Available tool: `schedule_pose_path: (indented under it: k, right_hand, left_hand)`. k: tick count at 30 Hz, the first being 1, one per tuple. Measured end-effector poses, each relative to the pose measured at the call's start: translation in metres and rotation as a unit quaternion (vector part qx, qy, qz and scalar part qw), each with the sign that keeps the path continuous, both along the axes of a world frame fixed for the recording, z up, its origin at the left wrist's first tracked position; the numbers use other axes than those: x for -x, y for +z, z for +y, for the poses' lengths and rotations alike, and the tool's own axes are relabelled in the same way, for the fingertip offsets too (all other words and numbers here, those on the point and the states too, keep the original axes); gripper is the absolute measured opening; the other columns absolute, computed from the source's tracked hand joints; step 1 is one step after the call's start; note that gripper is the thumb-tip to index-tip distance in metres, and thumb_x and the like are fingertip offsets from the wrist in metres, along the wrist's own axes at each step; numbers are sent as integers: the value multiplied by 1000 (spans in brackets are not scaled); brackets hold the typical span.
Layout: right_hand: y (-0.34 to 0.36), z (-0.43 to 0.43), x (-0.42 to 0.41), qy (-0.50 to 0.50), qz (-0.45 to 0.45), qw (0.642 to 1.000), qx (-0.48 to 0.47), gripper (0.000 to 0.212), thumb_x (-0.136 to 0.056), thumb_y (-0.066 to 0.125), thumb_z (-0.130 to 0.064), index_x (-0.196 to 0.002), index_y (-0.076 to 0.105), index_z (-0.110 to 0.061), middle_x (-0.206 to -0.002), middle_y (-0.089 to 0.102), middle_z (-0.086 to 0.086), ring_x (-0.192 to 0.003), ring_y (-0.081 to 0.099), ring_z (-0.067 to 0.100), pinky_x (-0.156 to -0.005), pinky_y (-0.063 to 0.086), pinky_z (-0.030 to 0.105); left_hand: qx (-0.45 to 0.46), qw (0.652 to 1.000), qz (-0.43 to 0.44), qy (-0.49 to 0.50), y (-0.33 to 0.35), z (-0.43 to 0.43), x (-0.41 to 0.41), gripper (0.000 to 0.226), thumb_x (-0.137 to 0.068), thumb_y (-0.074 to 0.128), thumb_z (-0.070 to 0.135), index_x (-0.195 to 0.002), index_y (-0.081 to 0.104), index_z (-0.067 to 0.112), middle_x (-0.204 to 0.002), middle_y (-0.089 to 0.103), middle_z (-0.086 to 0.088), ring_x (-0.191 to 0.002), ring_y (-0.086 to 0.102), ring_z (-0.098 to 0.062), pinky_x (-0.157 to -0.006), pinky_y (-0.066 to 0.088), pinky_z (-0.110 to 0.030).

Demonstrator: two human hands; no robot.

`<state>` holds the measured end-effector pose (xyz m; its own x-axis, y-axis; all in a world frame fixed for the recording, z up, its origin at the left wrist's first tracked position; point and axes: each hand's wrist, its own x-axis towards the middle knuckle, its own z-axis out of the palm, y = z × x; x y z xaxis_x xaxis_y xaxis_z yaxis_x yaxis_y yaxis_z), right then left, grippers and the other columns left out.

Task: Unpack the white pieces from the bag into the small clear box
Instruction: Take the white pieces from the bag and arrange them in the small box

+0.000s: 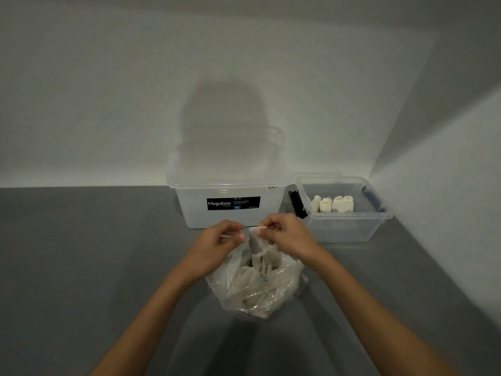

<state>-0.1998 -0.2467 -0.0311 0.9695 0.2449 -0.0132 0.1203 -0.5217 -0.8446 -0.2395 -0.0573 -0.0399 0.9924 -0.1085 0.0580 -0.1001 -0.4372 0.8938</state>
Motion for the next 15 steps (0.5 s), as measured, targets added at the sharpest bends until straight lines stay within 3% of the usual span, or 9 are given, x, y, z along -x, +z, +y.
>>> schedule_pose_path:
  k: [5, 9, 12, 15]
  right_hand:
    - [5, -10, 8, -77, 151, 961, -220, 10, -87, 68, -15, -91, 66, -7, -71, 62, 4, -57, 57, 12, -51, 47, 24]
    - [4, -15, 14, -106, 191, 933, -285, 10, -89, 66, -18, -92, 66, -8, -77, 68, 5, -60, 61, 12, -52, 49, 23]
    - [0, -19, 17, -115, 205, 917, -321, 4, -90, 63, -12, -89, 66, -9, -78, 70, 6, -63, 65, 15, -56, 52, 25]
    - [-4, -20, 22, -112, 208, 907, -348, 6, -90, 62, -9, -94, 65, -4, -78, 72, 8, -64, 68, 16, -57, 54, 26]
  left_hand:
    - [99, 993, 62, -15, -2, -18, 6, 33, -86, 69, 22, -117, 61, 17, -113, 64, 0, -98, 65, -9, -78, 53, -17]
    - [192, 976, 104, -16, -4, -32, 13, 24, -86, 68, 13, -109, 64, 18, -104, 70, -7, -90, 70, -12, -73, 56, -22]
    - [256, 959, 122, 19, -7, -39, 16, 18, -86, 66, 7, -104, 66, 10, -98, 72, -16, -84, 69, -19, -83, 56, -36]
    - [266, 955, 119, 52, -8, -40, 17, 13, -88, 64, 8, -99, 66, 1, -92, 71, -17, -78, 68, -17, -78, 57, -32]
